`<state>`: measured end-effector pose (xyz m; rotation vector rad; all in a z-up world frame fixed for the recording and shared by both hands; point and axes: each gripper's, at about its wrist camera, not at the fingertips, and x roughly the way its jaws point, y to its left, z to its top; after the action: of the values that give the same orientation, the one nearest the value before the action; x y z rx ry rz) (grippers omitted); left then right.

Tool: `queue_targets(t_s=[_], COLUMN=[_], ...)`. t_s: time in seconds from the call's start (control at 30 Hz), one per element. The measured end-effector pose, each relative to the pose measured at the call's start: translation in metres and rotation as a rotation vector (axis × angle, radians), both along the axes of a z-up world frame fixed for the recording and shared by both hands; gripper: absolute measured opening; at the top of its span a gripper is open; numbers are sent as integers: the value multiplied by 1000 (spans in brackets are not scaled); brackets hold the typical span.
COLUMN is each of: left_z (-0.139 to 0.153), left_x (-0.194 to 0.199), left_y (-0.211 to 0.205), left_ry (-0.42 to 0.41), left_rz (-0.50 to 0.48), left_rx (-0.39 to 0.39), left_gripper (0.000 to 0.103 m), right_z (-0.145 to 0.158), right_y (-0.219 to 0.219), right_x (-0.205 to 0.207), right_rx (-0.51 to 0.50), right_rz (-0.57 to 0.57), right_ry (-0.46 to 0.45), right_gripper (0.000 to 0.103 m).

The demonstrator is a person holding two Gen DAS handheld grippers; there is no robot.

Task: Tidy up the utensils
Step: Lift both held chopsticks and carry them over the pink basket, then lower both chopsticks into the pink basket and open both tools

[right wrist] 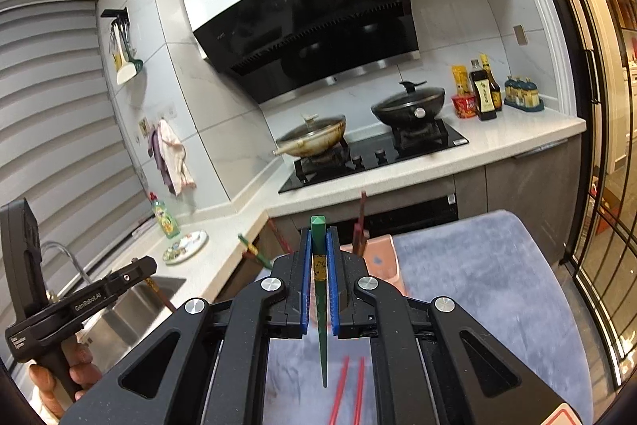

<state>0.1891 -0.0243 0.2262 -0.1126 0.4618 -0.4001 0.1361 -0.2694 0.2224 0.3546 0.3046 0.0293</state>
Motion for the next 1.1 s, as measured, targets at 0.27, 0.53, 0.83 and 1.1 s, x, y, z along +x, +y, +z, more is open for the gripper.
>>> queue_targets(t_s=[0.27,0.53,0.83,1.1], left_z=[50,42,-16,-44], left_x=[57,118,149,150], left_y=[-21,-40,-51,-53], left_ry=[-120,-125,-23,22], left_rz=[34,59,58,72], left_rx=[-43,-32,-1,22], left_gripper=[7,7,7,10], right_z=[41,32,-31,-55], right_y=[-9,-22,-33,-33], right_x=[73,134,166,168], right_rx=[13,12,16,7], right_rz=[-13,-42,-52,-52], right_ry=[-70,-43,85,139], right_gripper=[7,7,7,12])
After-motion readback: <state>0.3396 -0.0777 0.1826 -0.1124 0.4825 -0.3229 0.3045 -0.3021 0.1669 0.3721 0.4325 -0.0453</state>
